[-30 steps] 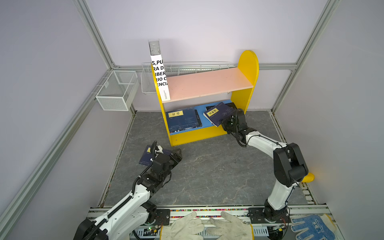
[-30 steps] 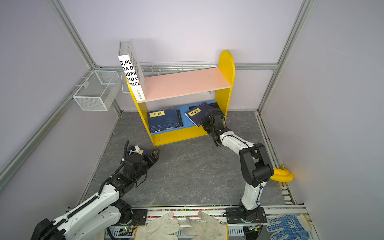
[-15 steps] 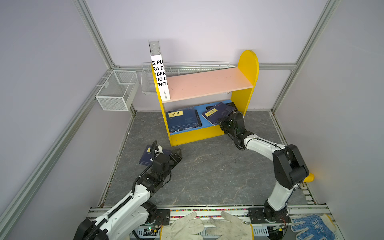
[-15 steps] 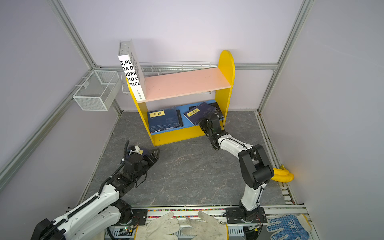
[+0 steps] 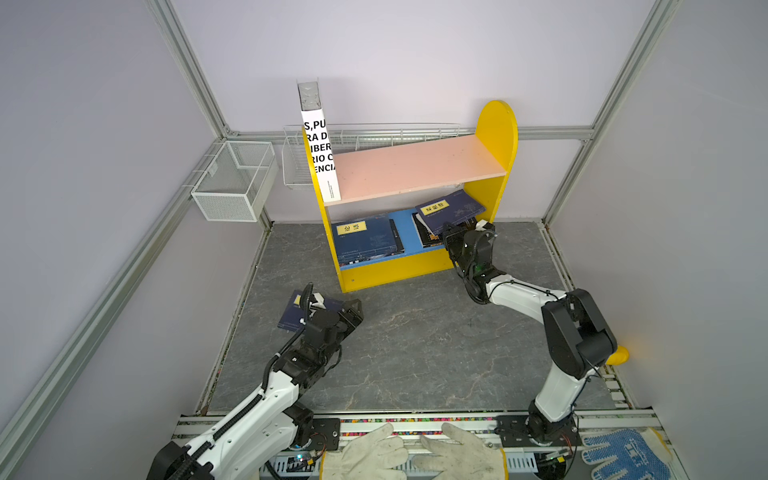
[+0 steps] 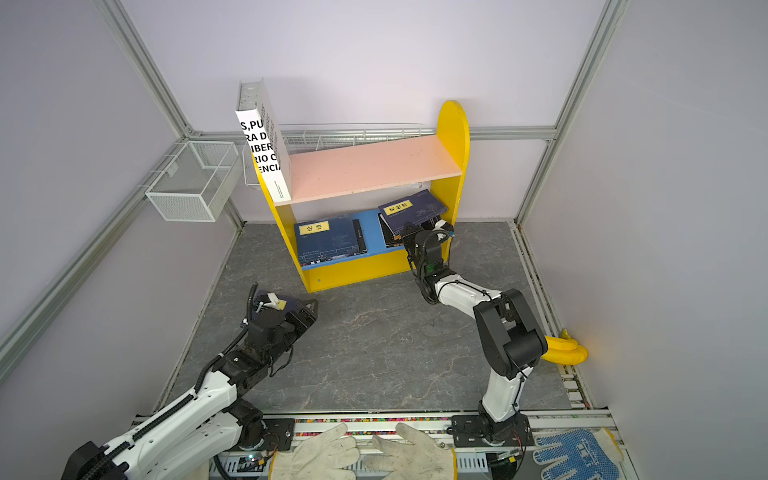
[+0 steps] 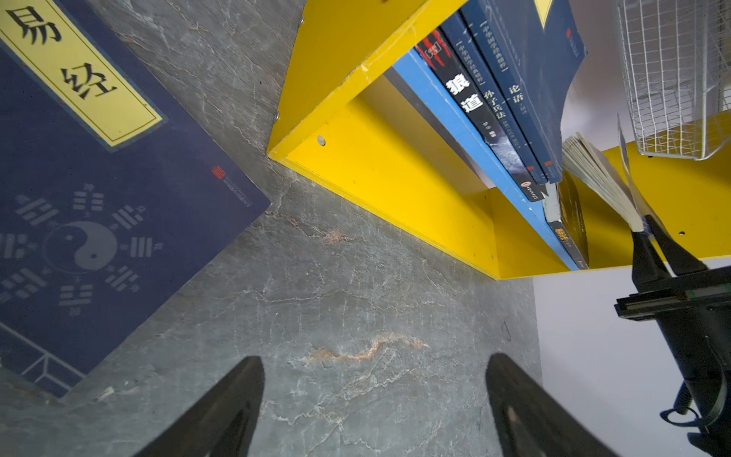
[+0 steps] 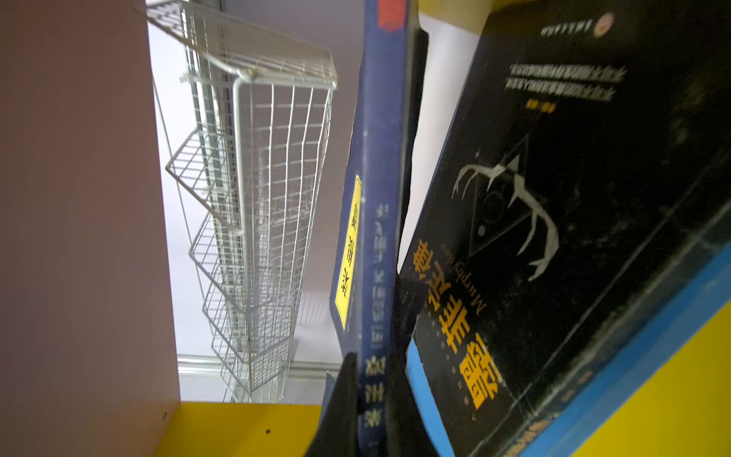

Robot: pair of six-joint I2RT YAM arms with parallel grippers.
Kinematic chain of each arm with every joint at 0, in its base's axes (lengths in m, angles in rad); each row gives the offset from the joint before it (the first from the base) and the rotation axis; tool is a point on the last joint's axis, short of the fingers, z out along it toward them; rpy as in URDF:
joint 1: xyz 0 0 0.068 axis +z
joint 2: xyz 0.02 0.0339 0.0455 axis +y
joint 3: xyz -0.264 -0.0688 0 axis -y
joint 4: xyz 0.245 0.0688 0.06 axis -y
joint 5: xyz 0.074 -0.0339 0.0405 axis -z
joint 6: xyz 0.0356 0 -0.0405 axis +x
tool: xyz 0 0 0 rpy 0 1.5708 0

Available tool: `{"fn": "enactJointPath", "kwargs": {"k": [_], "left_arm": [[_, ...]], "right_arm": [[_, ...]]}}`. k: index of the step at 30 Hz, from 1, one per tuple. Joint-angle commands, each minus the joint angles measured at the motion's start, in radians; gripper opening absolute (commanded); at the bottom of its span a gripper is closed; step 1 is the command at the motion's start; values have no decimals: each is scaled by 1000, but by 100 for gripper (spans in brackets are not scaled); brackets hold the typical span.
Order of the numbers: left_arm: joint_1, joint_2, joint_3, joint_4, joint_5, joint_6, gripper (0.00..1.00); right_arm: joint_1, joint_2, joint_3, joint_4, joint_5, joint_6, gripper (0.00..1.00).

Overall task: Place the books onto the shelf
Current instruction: 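Push the dark blue book upright against the black book with the right gripper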

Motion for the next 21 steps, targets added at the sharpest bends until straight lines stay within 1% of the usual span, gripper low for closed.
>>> {"fn": "enactJointPath", "kwargs": {"k": [1, 8, 11, 15, 21], "left_arm": [[7, -9, -6, -14, -21, -9, 89], [9, -1, -6, -10, -19, -9, 89], [10, 2, -6, -10, -16, -6, 89], [11, 0, -7, -14, -15, -5, 89], [15, -7, -14, -15, -10, -4, 89]], "right_arm": [[3, 16, -12, 55, 95, 23, 7], [17, 50, -6, 3, 138, 32, 7], [28, 56, -12, -29, 184, 51, 7], [28, 78, -4, 1, 169, 66, 7], [59, 107, 16, 4, 207, 69, 10]]}}
